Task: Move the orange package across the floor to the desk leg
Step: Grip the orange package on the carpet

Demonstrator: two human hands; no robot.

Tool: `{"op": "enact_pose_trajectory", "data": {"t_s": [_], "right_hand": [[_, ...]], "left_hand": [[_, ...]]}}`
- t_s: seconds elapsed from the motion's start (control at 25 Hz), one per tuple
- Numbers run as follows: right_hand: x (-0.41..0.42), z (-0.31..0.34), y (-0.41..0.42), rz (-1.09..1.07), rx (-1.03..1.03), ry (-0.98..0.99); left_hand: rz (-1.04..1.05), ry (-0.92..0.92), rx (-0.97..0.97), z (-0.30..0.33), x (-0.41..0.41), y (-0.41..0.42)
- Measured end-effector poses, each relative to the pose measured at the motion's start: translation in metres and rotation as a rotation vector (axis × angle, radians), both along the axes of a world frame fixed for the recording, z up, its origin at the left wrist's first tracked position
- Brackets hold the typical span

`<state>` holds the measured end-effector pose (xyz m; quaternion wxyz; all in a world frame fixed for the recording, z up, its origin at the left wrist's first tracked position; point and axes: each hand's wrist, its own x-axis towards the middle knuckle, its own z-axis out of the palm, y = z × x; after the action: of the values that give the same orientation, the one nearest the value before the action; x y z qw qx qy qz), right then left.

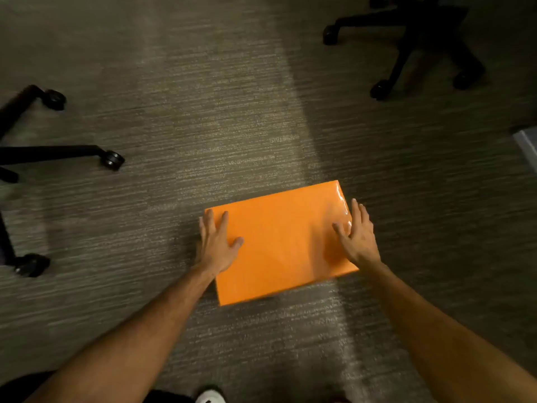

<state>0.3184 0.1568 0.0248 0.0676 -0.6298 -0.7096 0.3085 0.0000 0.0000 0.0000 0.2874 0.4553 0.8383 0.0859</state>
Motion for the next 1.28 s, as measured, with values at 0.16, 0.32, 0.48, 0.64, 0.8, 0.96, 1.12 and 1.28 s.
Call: {"op": "enact_pose_trajectory", "data": {"t_s": [0.16,0.32,0.48,0.64,0.8,0.96,1.12,1.28], "right_hand": [[-0.007,-0.036,0.004,-0.086,-0.059,-0.018],[0.001,-0.046,-0.006,-0.174,-0.167,-0.047],[0.017,-0.032,-0.014,-0.294,-0.174,-0.031],[0.031,-0.028,-0.065,-0.548,-0.102,0.041],[0.040,-0.036,-0.114,-0.763,-0.129,0.155],[0.051,-0.043,-0.117,-0.687,-0.157,0.134],[0.054,-0.040,-0.056,-0.281,-0.006,-0.165],[0.045,-0.036,0.014,0.000,-0.096,-0.333]], "left_hand": [[0.210,-0.021,0.139,-0.028,0.013,-0.004],[0.427,-0.142,0.127,-0.033,0.028,-0.014],[0.388,-0.121,0.133,-0.020,0.023,0.015],[0.181,-0.148,0.148,-0.004,0.017,0.073],[-0.096,-0.131,0.104,-0.005,0.034,0.115],[-0.145,-0.023,0.072,-0.022,0.048,0.111],[0.335,0.037,0.252,-0.033,0.108,0.046],[0.715,-0.377,0.171,-0.044,0.181,-0.017]]}}
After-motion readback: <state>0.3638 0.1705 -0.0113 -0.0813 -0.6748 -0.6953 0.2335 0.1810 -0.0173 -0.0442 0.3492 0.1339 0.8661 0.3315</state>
